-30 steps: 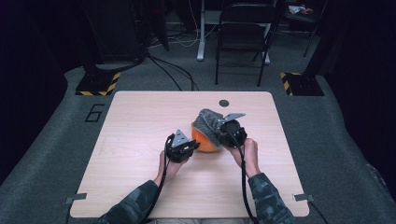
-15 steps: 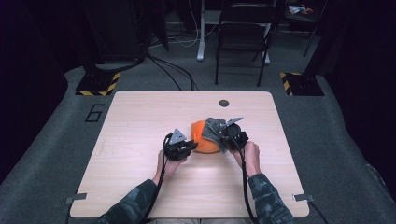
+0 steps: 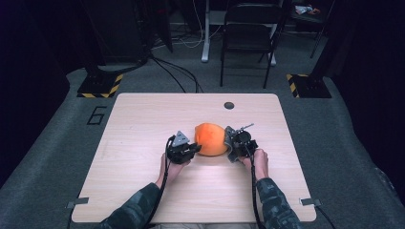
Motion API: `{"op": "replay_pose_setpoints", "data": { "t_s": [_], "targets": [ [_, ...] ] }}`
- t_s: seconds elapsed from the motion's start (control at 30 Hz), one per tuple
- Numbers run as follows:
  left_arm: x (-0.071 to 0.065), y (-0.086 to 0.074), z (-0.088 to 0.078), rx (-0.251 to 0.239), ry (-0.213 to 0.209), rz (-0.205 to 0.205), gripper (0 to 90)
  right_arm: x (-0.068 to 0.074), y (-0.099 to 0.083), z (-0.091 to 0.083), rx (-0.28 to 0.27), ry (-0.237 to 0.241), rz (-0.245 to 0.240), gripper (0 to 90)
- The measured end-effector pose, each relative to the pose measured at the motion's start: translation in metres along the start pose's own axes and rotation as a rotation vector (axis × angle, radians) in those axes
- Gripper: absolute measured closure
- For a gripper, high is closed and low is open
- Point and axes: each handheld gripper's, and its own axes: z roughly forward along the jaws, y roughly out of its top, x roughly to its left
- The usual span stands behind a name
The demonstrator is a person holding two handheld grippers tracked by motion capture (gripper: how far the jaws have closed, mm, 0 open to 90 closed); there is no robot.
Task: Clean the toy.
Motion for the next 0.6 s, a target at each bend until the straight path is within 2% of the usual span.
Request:
{"op": "replay_pose_setpoints", "data": {
  "t_s": [0.1,0.17,0.27,0.33,0.37,0.43,0.47,0.53,0.6],
  "targets": [
    [0.001,0.000,-0.001,-0.003,0.010,0.006,79.3,-0.005,0.003,-0.012,-0.012,-0.008,0.018,78.4],
    [0.000,0.000,-0.001,-0.003,0.009,0.002,79.2,-0.006,0.006,-0.026,-0.060,-0.021,0.008,78.4],
    [0.001,0.000,0.000,-0.002,0.015,0.013,79.2,0.000,0.014,-0.050,-0.159,-0.001,-0.004,78.5],
    [0.000,0.000,0.000,-0.003,0.017,0.014,78.9,0.010,0.018,-0.057,-0.200,0.044,-0.021,78.4],
    [0.000,0.000,-0.001,-0.002,0.016,0.010,78.8,0.015,0.020,-0.057,-0.192,0.061,-0.036,78.4],
    [-0.001,0.001,-0.001,0.001,0.028,0.013,76.6,0.025,0.022,-0.049,-0.151,0.056,-0.078,78.4],
    [-0.003,0.001,-0.002,0.012,0.032,0.014,72.4,0.030,0.021,-0.041,-0.145,0.032,-0.088,78.5],
    [-0.006,0.003,-0.003,0.038,0.075,0.048,61.8,0.031,0.020,-0.036,-0.148,0.024,-0.087,78.5],
    [-0.012,0.005,-0.003,0.066,0.085,0.089,52.1,0.027,0.019,-0.038,-0.144,0.036,-0.077,78.5]
  ]
}}
